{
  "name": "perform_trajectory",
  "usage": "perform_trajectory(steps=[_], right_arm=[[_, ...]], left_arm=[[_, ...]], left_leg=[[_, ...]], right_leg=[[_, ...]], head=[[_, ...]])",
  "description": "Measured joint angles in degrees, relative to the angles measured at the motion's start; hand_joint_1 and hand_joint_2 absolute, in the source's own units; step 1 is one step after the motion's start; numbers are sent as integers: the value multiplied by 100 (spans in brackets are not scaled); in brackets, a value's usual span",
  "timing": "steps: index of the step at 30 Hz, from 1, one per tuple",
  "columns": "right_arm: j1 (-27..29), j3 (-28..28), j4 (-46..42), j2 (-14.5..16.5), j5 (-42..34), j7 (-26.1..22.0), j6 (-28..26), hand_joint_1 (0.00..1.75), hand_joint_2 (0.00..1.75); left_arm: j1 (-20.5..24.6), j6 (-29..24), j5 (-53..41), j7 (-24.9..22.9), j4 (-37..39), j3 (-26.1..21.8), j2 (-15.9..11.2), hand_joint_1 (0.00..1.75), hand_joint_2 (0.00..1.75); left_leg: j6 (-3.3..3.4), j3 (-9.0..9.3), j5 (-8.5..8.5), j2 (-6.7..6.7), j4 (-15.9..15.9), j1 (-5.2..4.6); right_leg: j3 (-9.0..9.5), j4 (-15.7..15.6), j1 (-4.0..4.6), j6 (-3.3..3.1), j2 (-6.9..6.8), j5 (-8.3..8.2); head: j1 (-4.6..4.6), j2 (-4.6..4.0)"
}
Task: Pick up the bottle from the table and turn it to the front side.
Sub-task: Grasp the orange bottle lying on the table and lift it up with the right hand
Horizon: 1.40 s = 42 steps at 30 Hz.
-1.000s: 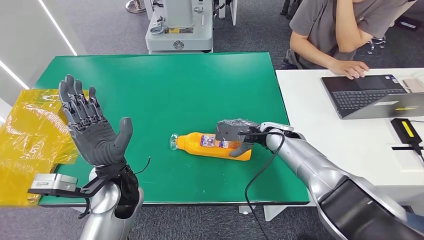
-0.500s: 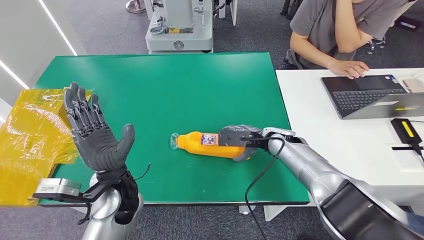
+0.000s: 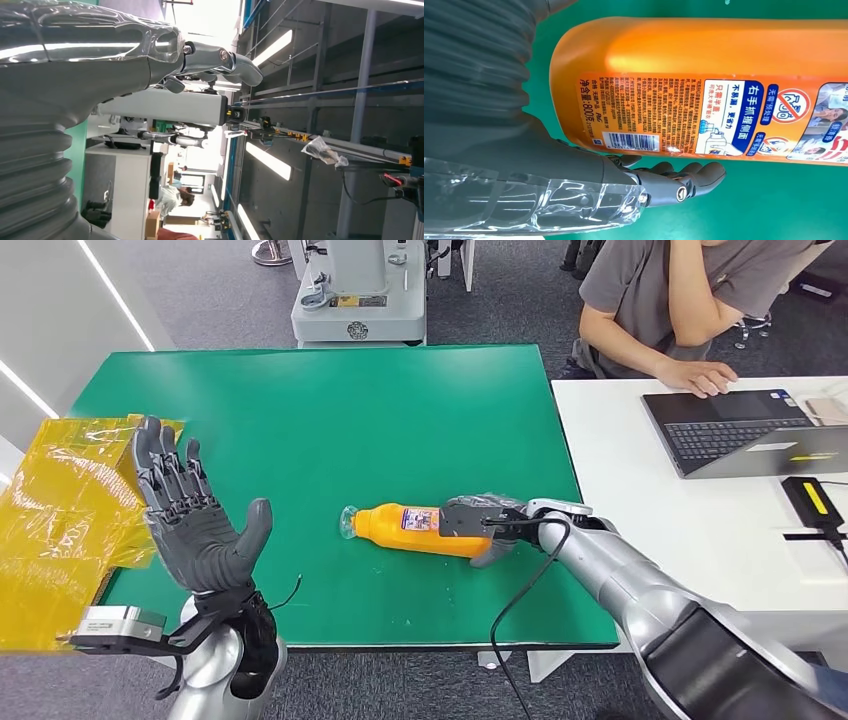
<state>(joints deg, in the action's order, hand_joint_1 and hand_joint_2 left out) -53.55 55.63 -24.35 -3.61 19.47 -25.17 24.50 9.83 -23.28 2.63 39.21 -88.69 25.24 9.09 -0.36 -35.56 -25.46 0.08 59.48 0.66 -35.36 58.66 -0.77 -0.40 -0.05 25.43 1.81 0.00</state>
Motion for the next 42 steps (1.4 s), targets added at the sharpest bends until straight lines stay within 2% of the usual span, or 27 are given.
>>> perform_trajectory(steps=[1,3,5,7,9,12,21,29,32,35,39,42], right_arm=[[1,1,0,0,2,2,-5,2,175],[4,5,0,0,6,5,-19,65,175],[14,8,0,-1,9,2,-45,116,175],[33,9,-1,-4,8,-3,-78,110,175],[53,10,-6,-9,-1,-7,-118,116,175],[73,10,-26,-27,-22,-19,-152,110,175],[76,9,-72,-95,-46,-68,-68,168,175],[77,9,-115,-96,-20,-68,-242,175,175],[89,-6,-179,-93,14,-90,-644,175,175],[151,-96,-363,-83,52,-95,-1273,175,175],[403,-476,-902,-61,88,68,-2197,175,175],[641,-824,-1382,-65,23,114,-2606,175,175]], left_arm=[[-5,-1,-1,0,-3,0,0,0,175],[-30,1,-14,0,-25,0,1,0,175],[-73,32,-51,0,-71,0,5,0,175],[-112,88,-99,0,-117,0,8,0,175],[-144,129,-133,0,-156,0,9,0,175],[-175,171,-152,0,-200,0,10,0,175],[-197,225,-205,-7,-274,-17,11,0,175],[-269,236,-268,-8,-366,-50,19,0,175],[-313,290,-354,-8,-413,-122,60,0,175],[-361,313,-420,-8,-457,-195,103,0,175],[-387,292,-443,-7,-479,-274,138,0,175],[-401,275,-443,-7,-490,-306,155,0,175]], left_leg=[[0,0,0,0,0,0],[0,0,0,0,0,0],[0,0,0,0,0,0],[0,0,0,-1,0,0],[0,0,0,-1,0,0],[0,0,0,-1,0,0],[0,0,0,-1,0,0],[0,-2,0,-2,0,0],[0,-3,0,-2,-1,0],[0,-3,0,-2,-1,0],[0,-3,0,-3,-1,0],[0,-3,0,-3,-1,0]], right_leg=[[0,0,0,0,0,0],[0,0,0,0,0,0],[0,0,0,0,0,0],[0,-1,0,0,0,0],[0,-1,0,0,0,0],[0,-1,0,0,-1,0],[1,0,0,0,-1,0],[1,0,0,0,-2,0],[1,0,0,0,-2,0],[1,0,0,0,-2,0],[0,0,0,0,-4,1],[0,0,0,1,-4,1]], head=[[0,0],[0,0],[0,0],[0,0],[0,0],[0,0],[0,0],[0,0],[-1,0],[0,0],[0,0],[0,0]])
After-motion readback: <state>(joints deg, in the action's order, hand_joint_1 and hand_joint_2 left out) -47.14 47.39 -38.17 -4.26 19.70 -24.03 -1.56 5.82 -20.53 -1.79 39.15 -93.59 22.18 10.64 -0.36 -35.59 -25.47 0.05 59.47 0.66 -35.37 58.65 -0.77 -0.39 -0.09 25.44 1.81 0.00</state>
